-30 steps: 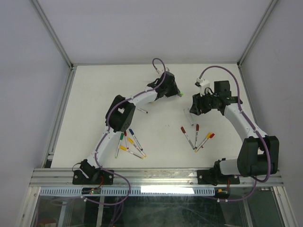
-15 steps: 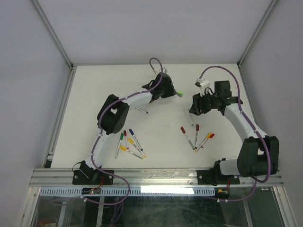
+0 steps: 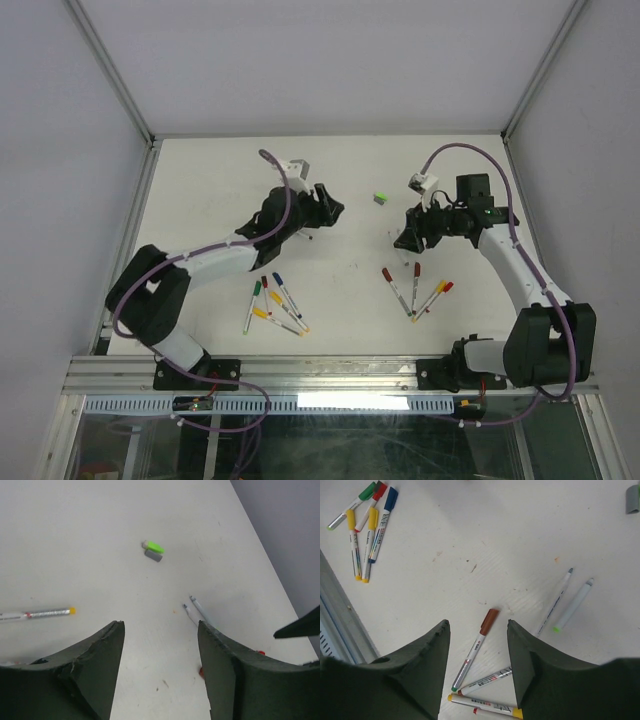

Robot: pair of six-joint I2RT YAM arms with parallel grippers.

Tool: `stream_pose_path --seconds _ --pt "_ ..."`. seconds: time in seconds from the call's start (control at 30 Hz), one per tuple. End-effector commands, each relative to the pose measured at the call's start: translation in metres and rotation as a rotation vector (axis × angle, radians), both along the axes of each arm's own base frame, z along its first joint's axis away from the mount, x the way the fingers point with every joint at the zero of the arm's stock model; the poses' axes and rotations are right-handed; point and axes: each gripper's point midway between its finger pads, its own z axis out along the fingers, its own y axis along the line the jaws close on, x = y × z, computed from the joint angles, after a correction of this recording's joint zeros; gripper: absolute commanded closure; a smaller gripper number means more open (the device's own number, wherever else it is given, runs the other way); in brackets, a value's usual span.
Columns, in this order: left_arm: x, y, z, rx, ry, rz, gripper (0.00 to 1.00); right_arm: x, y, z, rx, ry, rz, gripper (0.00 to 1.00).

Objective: Open the pen caps
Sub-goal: Pick up the pen from the center of the board.

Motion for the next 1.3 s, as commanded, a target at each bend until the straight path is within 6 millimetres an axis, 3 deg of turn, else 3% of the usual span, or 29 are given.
stream_pose_path --seconds 0.0,0.07,0.17,0.2,0.37,0.57,1.03,1.27 --pt "-0.031 0.024 0.047 -0.098 -0.165 -0.031 0.36 -0.026 0.005 0.012 -0.007 -0.063 0.095 0.48" --pt "-0.048 0.037 0.051 -0.13 -0.178 -0.035 0.3 -0.035 0.001 0.002 -0.064 -0.082 0.097 0.48" --pt "-0.072 0.055 0.041 -0.186 -0.169 -0.028 0.05 -0.052 0.003 -0.018 -0.145 -0.106 0.124 0.42" --pt "-0.08 0.06 0.039 -0.215 -0.171 -0.034 0.01 -0.056 0.004 -0.024 -0.169 -0.113 0.132 0.38" --pt "-0.113 0.072 0.041 -0.347 -0.191 -0.095 0.01 -0.06 -0.001 -0.06 -0.313 -0.073 0.143 0.33" --pt "-0.129 0.085 0.028 -0.425 -0.122 -0.065 0.01 -0.062 -0.005 -0.091 -0.454 -0.004 0.142 0.37" --pt "-0.137 0.093 0.026 -0.462 -0.111 -0.051 0.01 -0.076 -0.004 -0.13 -0.611 0.102 0.205 0.59" --pt "-0.137 0.094 0.024 -0.462 -0.11 -0.047 0.01 -0.083 0.002 -0.137 -0.633 0.129 0.248 0.79"
